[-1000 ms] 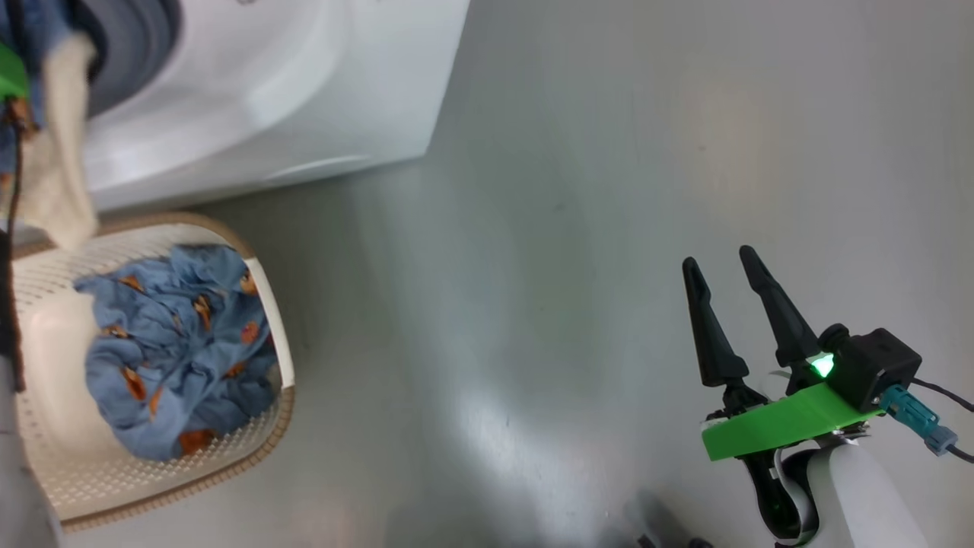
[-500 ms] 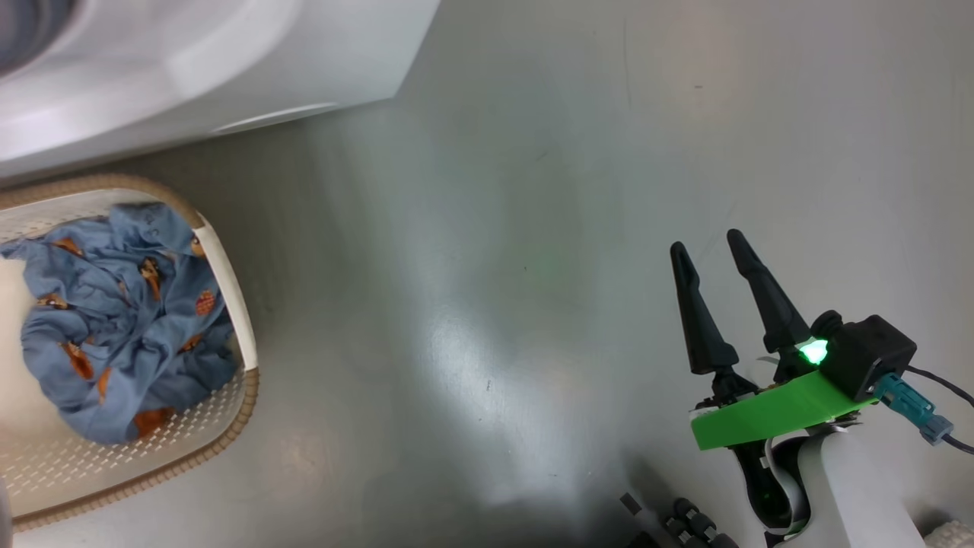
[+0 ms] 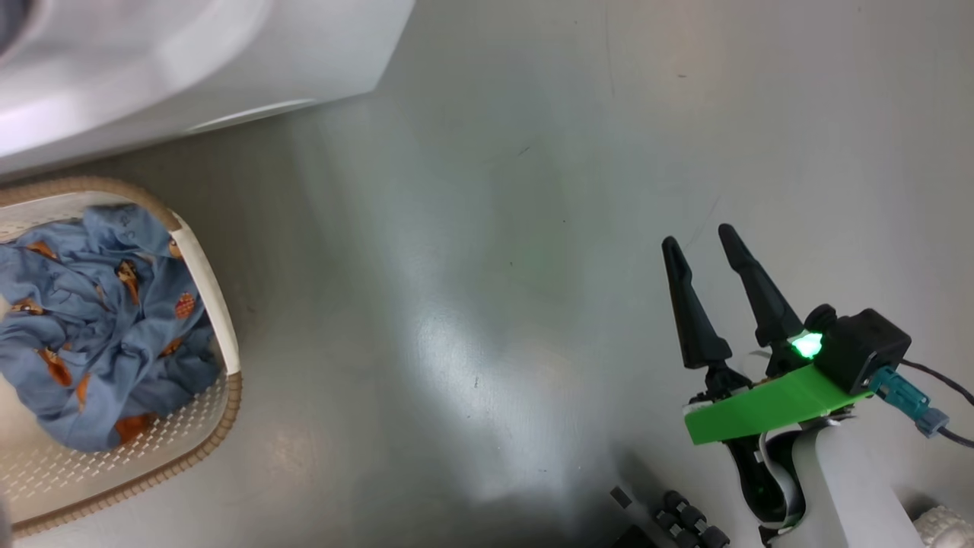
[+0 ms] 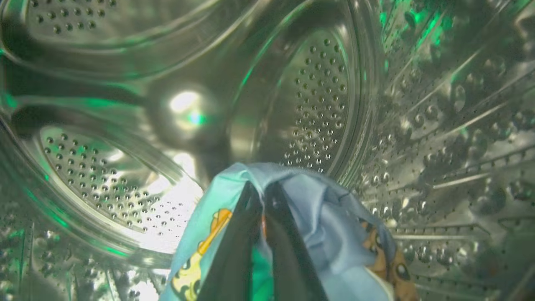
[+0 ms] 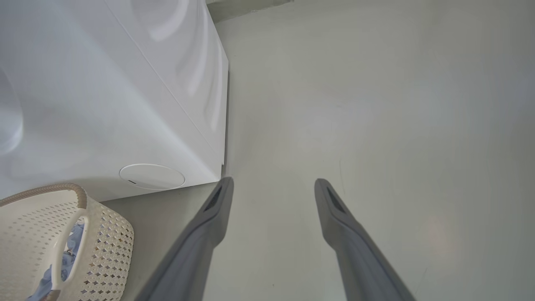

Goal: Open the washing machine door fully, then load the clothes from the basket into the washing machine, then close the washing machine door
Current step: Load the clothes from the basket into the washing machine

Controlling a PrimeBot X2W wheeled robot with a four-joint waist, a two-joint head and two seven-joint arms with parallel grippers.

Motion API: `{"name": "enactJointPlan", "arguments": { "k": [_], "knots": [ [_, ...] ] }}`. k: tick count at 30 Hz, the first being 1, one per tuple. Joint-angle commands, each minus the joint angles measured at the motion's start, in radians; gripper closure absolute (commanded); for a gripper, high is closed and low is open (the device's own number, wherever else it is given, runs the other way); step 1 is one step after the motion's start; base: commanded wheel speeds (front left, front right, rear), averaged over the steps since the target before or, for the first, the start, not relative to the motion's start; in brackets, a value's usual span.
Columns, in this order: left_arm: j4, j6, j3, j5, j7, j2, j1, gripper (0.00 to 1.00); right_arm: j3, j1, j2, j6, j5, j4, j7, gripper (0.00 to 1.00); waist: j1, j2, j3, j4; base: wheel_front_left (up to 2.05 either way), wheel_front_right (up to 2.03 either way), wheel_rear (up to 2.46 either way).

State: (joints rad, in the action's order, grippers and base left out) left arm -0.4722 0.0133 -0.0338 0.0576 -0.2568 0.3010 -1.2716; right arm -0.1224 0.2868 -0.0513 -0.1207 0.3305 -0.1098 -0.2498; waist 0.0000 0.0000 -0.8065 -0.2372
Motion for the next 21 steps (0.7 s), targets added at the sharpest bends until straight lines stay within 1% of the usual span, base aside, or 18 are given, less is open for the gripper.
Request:
{"name": "enactJointPlan", "arguments": {
  "k": [1,2,10,18,21],
  "knots": [
    [0.022,0.006,-0.016,-0.004,-0.005,0.040,0.027,0.56,-0.024,-0.017,0.001,-0.010,0.020,0.015,-0.012,0.00,0.0000,0.0000,0.002,0.003,0.00,0.00,0.00],
    [0.012,0.009,-0.019,-0.002,-0.005,0.036,0.032,0.00,-0.024,-0.016,0.001,-0.010,0.020,0.014,-0.012,0.00,0.0000,0.0000,0.004,0.005,0.00,0.00,0.00],
    [-0.070,0.005,-0.025,0.014,-0.005,0.000,0.067,0.00,-0.014,-0.012,0.001,-0.010,0.017,0.002,-0.012,0.00,0.0000,0.0000,0.033,0.030,0.00,0.00,0.00],
    [-0.084,-0.013,-0.022,0.022,-0.005,-0.033,0.127,0.00,-0.008,-0.011,0.001,-0.010,0.014,-0.014,-0.012,0.00,0.0000,0.0000,0.096,0.053,0.00,0.00,0.00],
    [-0.081,-0.012,-0.021,0.022,-0.005,-0.050,0.164,0.00,-0.004,-0.014,0.001,-0.010,0.011,-0.020,-0.012,0.00,0.0000,0.0000,0.128,0.061,0.00,0.00,0.00]
  ]
}}
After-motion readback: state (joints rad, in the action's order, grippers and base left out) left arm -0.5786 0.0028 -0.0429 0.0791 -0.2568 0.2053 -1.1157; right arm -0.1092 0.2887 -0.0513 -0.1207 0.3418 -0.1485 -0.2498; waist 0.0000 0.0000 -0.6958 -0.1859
